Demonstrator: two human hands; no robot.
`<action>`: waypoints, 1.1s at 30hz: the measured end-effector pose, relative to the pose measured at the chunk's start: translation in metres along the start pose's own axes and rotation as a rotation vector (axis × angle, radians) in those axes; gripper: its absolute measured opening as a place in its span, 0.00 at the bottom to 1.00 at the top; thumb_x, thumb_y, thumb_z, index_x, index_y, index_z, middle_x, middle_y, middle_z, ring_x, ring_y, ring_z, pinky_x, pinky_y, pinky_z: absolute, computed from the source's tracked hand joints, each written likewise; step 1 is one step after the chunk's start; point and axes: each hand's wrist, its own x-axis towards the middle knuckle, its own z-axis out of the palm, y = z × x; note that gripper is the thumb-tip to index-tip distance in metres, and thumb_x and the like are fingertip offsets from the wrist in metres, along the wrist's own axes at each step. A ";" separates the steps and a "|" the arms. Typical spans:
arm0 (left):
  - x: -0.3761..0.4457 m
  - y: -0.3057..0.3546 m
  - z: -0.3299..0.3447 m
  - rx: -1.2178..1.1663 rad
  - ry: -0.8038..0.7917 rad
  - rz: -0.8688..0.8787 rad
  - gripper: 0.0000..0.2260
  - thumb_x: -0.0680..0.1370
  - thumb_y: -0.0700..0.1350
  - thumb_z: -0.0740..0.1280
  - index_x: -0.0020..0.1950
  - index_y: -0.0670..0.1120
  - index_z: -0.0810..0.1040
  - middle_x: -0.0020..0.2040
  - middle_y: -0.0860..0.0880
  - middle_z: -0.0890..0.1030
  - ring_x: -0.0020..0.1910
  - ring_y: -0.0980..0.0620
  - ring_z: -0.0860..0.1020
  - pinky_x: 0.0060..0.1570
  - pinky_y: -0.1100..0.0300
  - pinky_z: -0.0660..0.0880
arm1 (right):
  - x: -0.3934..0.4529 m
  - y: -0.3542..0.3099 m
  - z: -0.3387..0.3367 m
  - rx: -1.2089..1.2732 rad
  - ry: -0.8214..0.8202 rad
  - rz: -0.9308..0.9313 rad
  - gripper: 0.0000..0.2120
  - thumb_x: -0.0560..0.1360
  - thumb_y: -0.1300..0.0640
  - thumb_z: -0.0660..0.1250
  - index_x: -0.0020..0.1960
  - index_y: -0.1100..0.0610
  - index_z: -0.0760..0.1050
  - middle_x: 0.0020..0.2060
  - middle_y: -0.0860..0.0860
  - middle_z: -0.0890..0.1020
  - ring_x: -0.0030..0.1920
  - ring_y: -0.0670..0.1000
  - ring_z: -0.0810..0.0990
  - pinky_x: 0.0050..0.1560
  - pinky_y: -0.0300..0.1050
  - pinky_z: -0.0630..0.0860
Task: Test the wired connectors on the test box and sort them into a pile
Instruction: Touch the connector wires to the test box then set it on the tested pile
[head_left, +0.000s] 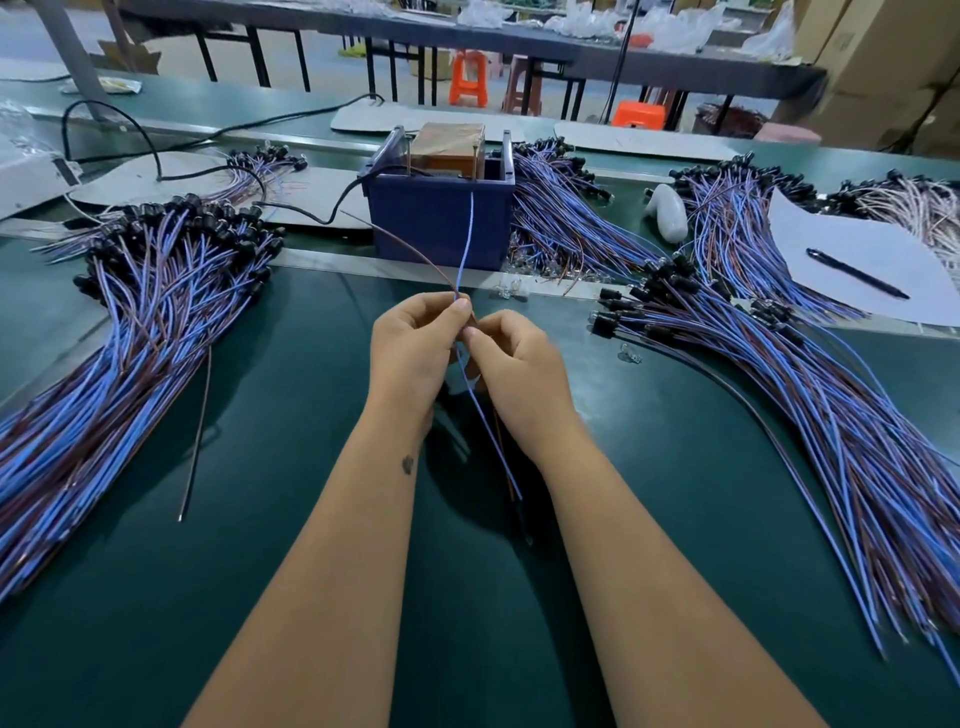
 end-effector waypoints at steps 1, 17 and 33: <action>0.000 -0.001 0.000 0.042 0.006 0.007 0.04 0.77 0.42 0.71 0.43 0.48 0.83 0.36 0.53 0.83 0.39 0.54 0.81 0.45 0.56 0.79 | 0.000 -0.001 0.000 0.019 0.023 0.005 0.08 0.79 0.56 0.64 0.44 0.58 0.77 0.35 0.51 0.81 0.37 0.51 0.77 0.45 0.50 0.76; 0.000 -0.003 -0.001 0.166 0.051 0.143 0.05 0.80 0.46 0.66 0.46 0.51 0.80 0.26 0.55 0.76 0.29 0.60 0.74 0.37 0.66 0.73 | 0.010 0.004 -0.011 0.330 0.151 0.064 0.06 0.80 0.63 0.63 0.45 0.57 0.76 0.26 0.45 0.76 0.29 0.43 0.74 0.33 0.36 0.73; 0.001 0.007 -0.008 -0.011 0.279 0.238 0.07 0.80 0.44 0.64 0.42 0.52 0.76 0.26 0.57 0.69 0.26 0.60 0.68 0.28 0.70 0.67 | 0.009 0.000 -0.019 0.477 0.213 0.074 0.08 0.80 0.64 0.62 0.45 0.56 0.76 0.27 0.48 0.76 0.29 0.43 0.74 0.31 0.34 0.71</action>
